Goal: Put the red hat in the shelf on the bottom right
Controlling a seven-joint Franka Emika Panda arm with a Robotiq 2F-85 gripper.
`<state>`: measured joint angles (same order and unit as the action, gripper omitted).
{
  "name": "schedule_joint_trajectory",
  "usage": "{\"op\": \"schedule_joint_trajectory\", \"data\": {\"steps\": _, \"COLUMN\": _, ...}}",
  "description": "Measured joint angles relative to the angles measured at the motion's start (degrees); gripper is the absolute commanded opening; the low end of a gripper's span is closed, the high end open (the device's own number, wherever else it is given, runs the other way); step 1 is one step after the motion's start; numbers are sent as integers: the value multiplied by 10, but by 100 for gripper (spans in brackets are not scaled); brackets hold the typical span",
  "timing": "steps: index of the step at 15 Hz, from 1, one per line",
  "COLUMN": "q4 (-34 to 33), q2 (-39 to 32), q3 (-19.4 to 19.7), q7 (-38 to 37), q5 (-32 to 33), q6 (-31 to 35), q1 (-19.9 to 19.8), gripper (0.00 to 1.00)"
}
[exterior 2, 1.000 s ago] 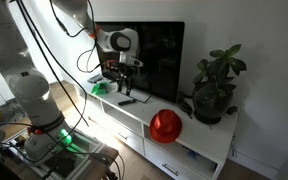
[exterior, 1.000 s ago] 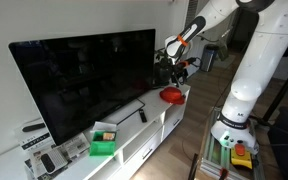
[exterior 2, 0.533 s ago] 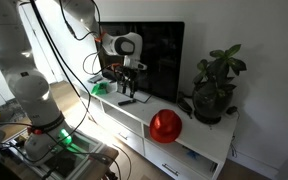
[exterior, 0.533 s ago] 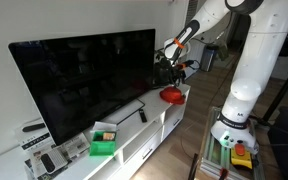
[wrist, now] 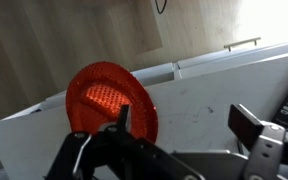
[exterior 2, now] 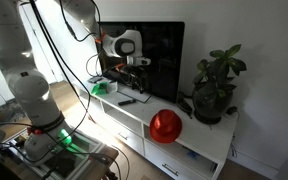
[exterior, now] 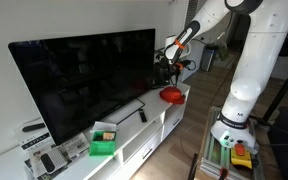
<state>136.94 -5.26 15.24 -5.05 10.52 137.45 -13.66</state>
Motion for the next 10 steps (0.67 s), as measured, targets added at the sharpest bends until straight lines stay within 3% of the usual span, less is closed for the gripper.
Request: {"op": "schedule_joint_trajectory", "data": {"steps": 10, "q4": 8, "q2": -37, "q3": 17, "q7": -9, "q5": -23, "q6": 94, "q1": -13, "gripper": 100}}
